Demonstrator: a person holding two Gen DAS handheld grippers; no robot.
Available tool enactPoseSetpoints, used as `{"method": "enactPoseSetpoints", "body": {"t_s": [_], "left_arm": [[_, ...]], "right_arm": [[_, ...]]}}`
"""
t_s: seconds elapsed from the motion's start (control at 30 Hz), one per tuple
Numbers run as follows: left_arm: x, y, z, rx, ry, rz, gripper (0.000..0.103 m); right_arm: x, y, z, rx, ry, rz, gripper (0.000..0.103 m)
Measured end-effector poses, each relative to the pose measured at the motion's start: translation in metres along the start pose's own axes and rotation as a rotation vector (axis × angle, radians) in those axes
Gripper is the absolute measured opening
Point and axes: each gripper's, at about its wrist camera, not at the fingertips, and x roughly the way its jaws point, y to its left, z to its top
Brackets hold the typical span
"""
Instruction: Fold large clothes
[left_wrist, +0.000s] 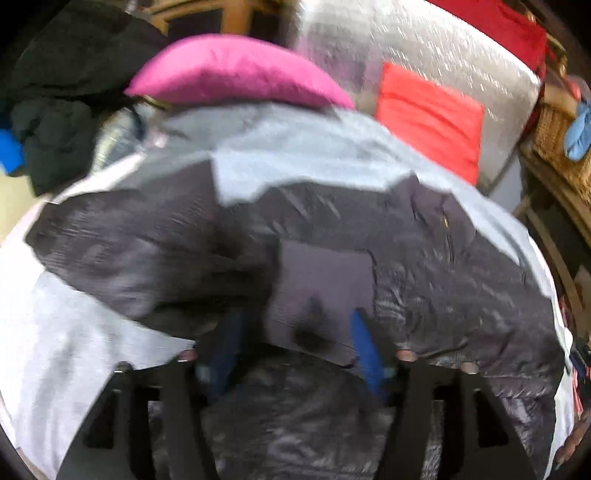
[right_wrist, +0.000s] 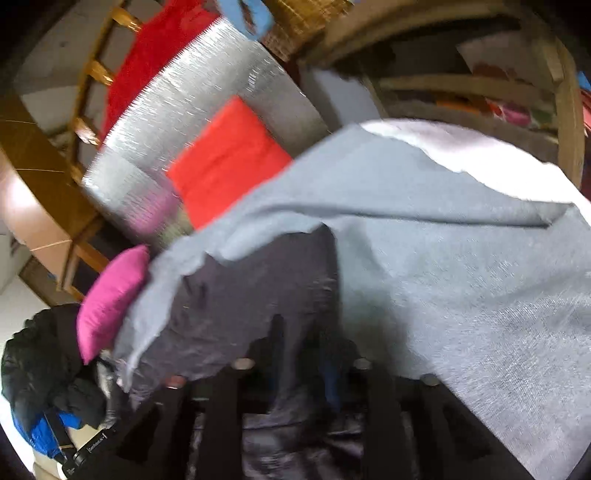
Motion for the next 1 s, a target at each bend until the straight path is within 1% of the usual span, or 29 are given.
{"method": "enactPoseSetpoints", "body": {"t_s": [0.03, 0.07, 0.1, 0.17, 0.2, 0.27, 0.3, 0.37, 0.4, 0.5, 0.57, 0.63, 0.73, 0.77, 0.8, 0.83, 0.87, 0.9, 0.93, 0.97, 1.0], "left_arm": [[-0.008, 0.006, 0.001, -0.013, -0.024, 0.001, 0.070], [-0.017, 0.014, 0.003, -0.030, -0.051, 0.002, 0.072], [-0.026, 0.022, 0.004, -0.048, -0.072, 0.004, 0.074], [-0.035, 0.034, 0.004, -0.072, -0.095, 0.002, 0.074], [-0.037, 0.039, 0.003, -0.078, -0.102, -0.005, 0.074], [-0.032, 0.042, 0.000, -0.074, -0.076, -0.003, 0.074], [-0.025, 0.042, -0.001, -0.072, -0.042, -0.020, 0.074], [-0.013, 0.039, -0.004, -0.075, 0.011, -0.072, 0.074], [-0.005, 0.037, -0.004, -0.081, 0.043, -0.098, 0.074], [0.015, 0.025, -0.002, -0.071, 0.084, -0.126, 0.074], [0.027, 0.018, -0.002, -0.063, 0.104, -0.143, 0.074], [0.035, 0.009, -0.002, -0.046, 0.107, -0.137, 0.074], [0.047, -0.001, -0.003, -0.014, 0.111, -0.106, 0.074], [0.051, -0.003, -0.003, -0.001, 0.111, -0.098, 0.068], [0.055, -0.006, -0.004, 0.012, 0.118, -0.096, 0.057], [0.058, -0.008, -0.004, 0.022, 0.125, -0.081, 0.055], [0.060, -0.010, -0.005, 0.034, 0.120, -0.064, 0.048], [0.060, -0.012, -0.006, 0.042, 0.105, -0.057, 0.039], [0.060, -0.012, -0.006, 0.045, 0.092, -0.049, 0.034], [0.058, -0.012, -0.005, 0.044, 0.081, -0.045, 0.024], [0.056, -0.011, -0.004, 0.038, 0.066, -0.052, 0.019]], "right_arm": [[-0.006, 0.007, -0.004, -0.010, -0.026, 0.020, 0.091], [-0.011, 0.017, -0.007, -0.030, -0.066, 0.030, 0.093], [-0.013, 0.028, -0.011, -0.068, -0.081, 0.027, 0.093], [-0.011, 0.045, -0.017, -0.139, -0.049, 0.018, 0.093], [-0.010, 0.051, -0.019, -0.162, -0.044, 0.000, 0.092], [-0.005, 0.061, -0.024, -0.187, -0.041, -0.047, 0.092], [-0.001, 0.060, -0.023, -0.185, -0.029, -0.058, 0.092], [0.001, 0.050, -0.017, -0.153, -0.017, -0.072, 0.092], [0.005, 0.038, -0.011, -0.116, 0.000, -0.071, 0.092], [0.019, 0.006, 0.001, -0.011, 0.051, -0.061, 0.092], [0.033, -0.013, 0.006, 0.051, 0.104, -0.018, 0.091], [0.051, -0.017, 0.004, 0.066, 0.162, -0.001, 0.089], [0.075, -0.016, -0.003, 0.041, 0.227, -0.015, 0.078], [0.082, -0.014, -0.005, 0.029, 0.252, -0.021, 0.068], [0.085, -0.011, -0.007, 0.004, 0.256, -0.045, 0.063], [0.085, -0.006, -0.008, -0.033, 0.242, -0.059, 0.058], [0.085, -0.003, -0.008, -0.053, 0.242, -0.053, 0.036], [0.081, 0.004, -0.007, -0.075, 0.229, -0.057, 0.032], [0.075, 0.010, -0.007, -0.098, 0.204, -0.063, 0.030], [0.072, 0.013, -0.006, -0.111, 0.189, -0.062, 0.028], [0.065, 0.019, -0.005, -0.129, 0.161, -0.055, 0.027]]}}
